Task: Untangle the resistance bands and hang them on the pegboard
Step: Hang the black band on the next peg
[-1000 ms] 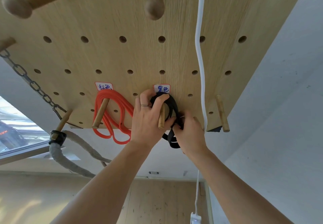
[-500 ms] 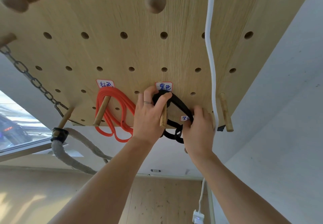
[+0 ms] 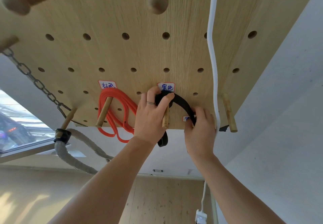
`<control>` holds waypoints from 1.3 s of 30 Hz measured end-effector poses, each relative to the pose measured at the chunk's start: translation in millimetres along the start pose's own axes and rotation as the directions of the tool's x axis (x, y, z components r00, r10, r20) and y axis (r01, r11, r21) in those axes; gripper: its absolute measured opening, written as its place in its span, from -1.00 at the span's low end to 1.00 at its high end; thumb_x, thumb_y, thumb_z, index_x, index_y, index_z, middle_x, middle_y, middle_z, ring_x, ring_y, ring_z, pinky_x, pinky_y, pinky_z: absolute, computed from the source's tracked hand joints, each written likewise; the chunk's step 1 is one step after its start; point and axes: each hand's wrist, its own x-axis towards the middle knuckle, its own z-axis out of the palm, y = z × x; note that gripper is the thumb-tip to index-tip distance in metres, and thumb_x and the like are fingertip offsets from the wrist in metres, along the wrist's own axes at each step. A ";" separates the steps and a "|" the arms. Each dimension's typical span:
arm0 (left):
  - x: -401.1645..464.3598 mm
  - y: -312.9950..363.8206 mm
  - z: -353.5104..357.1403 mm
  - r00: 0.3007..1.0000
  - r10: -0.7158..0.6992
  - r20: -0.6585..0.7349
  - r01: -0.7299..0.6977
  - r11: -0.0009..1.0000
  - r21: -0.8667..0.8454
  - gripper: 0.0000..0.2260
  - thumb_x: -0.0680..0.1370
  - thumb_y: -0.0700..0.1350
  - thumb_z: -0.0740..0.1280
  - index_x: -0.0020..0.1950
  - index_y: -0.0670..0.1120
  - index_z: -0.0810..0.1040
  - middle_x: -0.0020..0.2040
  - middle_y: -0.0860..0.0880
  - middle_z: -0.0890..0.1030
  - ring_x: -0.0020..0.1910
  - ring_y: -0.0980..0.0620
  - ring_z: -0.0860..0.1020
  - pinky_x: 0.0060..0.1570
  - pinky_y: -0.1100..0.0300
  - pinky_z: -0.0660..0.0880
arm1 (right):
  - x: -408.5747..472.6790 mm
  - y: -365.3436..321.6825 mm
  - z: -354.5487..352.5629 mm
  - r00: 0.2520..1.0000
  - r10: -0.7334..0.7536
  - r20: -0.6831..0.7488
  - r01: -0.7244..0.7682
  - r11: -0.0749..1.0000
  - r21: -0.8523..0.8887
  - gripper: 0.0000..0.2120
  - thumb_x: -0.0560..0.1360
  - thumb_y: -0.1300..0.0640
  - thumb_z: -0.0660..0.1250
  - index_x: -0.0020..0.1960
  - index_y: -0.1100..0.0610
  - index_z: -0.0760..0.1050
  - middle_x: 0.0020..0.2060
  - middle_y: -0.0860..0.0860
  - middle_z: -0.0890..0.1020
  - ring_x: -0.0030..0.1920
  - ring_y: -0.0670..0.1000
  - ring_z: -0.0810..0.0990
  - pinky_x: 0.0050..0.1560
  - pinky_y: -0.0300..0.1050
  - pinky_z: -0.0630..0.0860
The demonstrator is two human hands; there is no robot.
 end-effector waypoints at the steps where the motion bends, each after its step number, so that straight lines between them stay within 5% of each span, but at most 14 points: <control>1: -0.3 0.4 0.2 1.000 -0.005 0.001 0.005 1.000 -0.003 -0.49 0.42 -0.21 0.39 0.33 0.02 0.36 0.33 -0.18 0.37 0.08 -0.23 0.45 0.03 -0.12 0.54 | 0.3 -0.5 1.8 1.000 0.002 0.008 -0.002 1.000 0.011 -0.84 0.53 0.31 0.41 0.08 0.15 0.56 -0.10 0.01 0.60 -0.09 0.05 0.54 -0.13 -0.04 0.50; 16: -1.3 1.0 2.6 1.000 -0.023 -0.020 0.023 1.000 -0.019 -0.46 0.42 -0.17 0.48 0.34 0.03 0.37 0.35 -0.16 0.40 0.11 -0.19 0.44 0.08 -0.09 0.54 | -11.0 -8.9 32.4 0.990 0.024 0.142 -0.052 0.979 0.197 -0.90 0.60 0.30 0.30 0.03 0.15 0.54 -0.21 0.01 0.61 -0.20 0.06 0.56 -0.23 -0.12 0.48; 22: -2.5 1.0 3.5 0.999 -0.021 -0.028 0.020 1.000 -0.020 -0.44 0.40 -0.19 0.46 0.35 0.03 0.37 0.35 -0.13 0.36 0.11 -0.20 0.45 0.06 -0.10 0.54 | -14.1 -7.4 22.8 0.993 0.052 0.103 -0.075 0.969 0.234 -0.86 0.60 0.30 0.26 -0.05 0.09 0.44 -0.30 -0.10 0.47 -0.30 -0.08 0.42 -0.27 -0.28 0.28; 32: -1.2 0.7 3.4 0.999 -0.008 -0.045 0.009 1.000 0.010 -0.45 0.40 -0.20 0.46 0.34 0.02 0.37 0.31 -0.13 0.35 0.07 -0.21 0.46 0.04 -0.12 0.53 | -9.7 -9.3 5.8 0.996 0.085 0.009 -0.083 0.946 0.314 -0.90 0.61 0.31 0.28 0.05 0.16 0.54 -0.31 -0.08 0.55 -0.31 -0.07 0.51 -0.28 -0.42 0.37; 36: -1.0 1.8 2.3 1.000 -0.020 -0.023 0.020 1.000 0.010 -0.46 0.41 -0.20 0.45 0.34 0.02 0.37 0.30 -0.21 0.45 0.06 -0.23 0.47 0.03 -0.14 0.52 | -11.5 -9.3 6.6 0.996 0.093 0.012 -0.091 0.936 0.340 -0.83 0.62 0.30 0.28 0.17 0.16 0.56 -0.14 -0.05 0.65 -0.19 -0.11 0.59 -0.14 -0.31 0.52; 39: -0.3 1.6 1.7 0.999 -0.033 -0.011 0.033 0.999 0.004 -0.45 0.40 -0.21 0.46 0.33 0.02 0.37 0.30 -0.23 0.47 0.06 -0.23 0.48 0.03 -0.14 0.52 | -12.4 -6.9 10.3 0.999 0.038 0.034 -0.045 0.972 0.231 -0.86 0.60 0.34 0.30 0.11 0.17 0.55 -0.20 -0.11 0.54 -0.21 -0.17 0.43 -0.26 -0.42 0.38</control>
